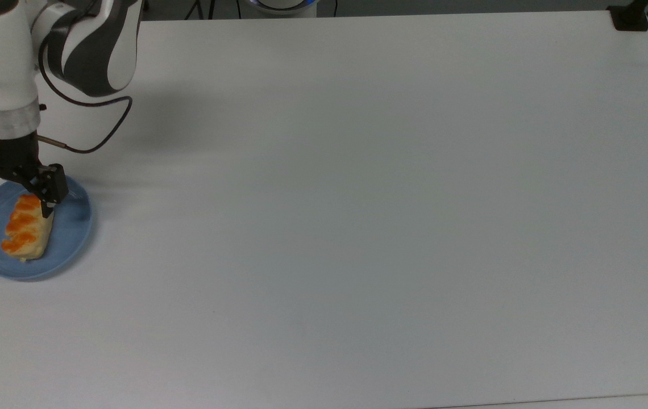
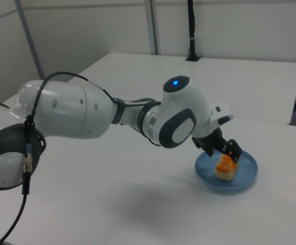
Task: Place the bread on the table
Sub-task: 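Lower the gripper around the glazed bread roll and close it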
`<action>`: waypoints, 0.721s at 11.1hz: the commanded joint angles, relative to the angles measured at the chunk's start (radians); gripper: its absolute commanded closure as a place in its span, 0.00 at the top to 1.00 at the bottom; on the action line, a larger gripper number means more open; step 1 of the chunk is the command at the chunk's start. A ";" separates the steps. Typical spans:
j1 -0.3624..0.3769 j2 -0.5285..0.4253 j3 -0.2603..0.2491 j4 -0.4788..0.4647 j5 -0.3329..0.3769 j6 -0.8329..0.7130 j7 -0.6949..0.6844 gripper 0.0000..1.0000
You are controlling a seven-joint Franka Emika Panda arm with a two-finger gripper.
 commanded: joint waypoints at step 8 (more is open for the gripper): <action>-0.018 0.030 0.001 0.012 -0.003 0.081 0.034 0.43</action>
